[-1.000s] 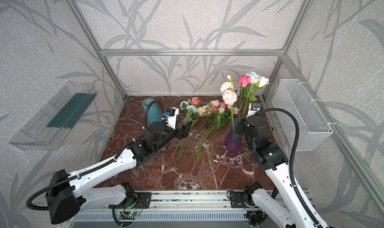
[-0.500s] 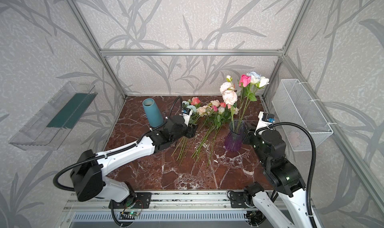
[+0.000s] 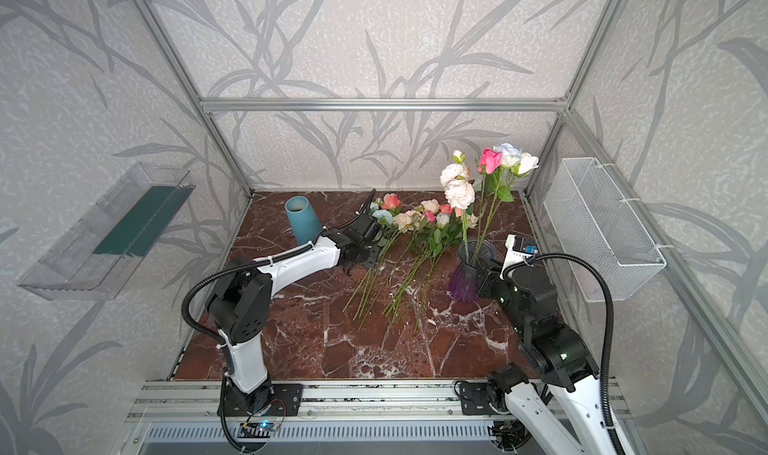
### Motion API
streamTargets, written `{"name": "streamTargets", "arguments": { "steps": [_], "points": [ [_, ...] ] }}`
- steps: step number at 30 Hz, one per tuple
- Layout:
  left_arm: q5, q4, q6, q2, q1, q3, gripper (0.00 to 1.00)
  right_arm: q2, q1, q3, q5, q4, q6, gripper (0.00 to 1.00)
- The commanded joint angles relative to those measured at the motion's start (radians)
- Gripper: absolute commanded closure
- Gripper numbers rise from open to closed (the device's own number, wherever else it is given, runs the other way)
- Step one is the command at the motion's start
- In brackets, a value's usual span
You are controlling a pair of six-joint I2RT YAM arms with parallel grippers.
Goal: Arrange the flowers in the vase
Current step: 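Release the rose with the right gripper while the left gripper grasps peach rose stems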
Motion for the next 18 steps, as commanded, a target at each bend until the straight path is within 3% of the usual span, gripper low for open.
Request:
{"name": "streamTargets", "arguments": {
  "steps": [1,4,9,18],
  "points": [
    [0.118,-0.153,0.037,0.037,-0.006,0.031,0.57,0.006,-0.001,-0.005,-0.031,0.059,0.011,0.64],
    [0.146,-0.099,0.026,0.008,0.0,-0.044,0.59,0.013,-0.002,-0.013,-0.042,0.08,0.011,0.64],
    [0.099,-0.142,0.022,0.027,0.023,-0.02,0.68,0.028,-0.001,-0.024,-0.055,0.102,0.011,0.64],
    [0.187,-0.149,0.026,0.006,0.039,-0.073,0.69,0.036,-0.002,-0.02,-0.061,0.113,-0.001,0.64]
  ]
}}
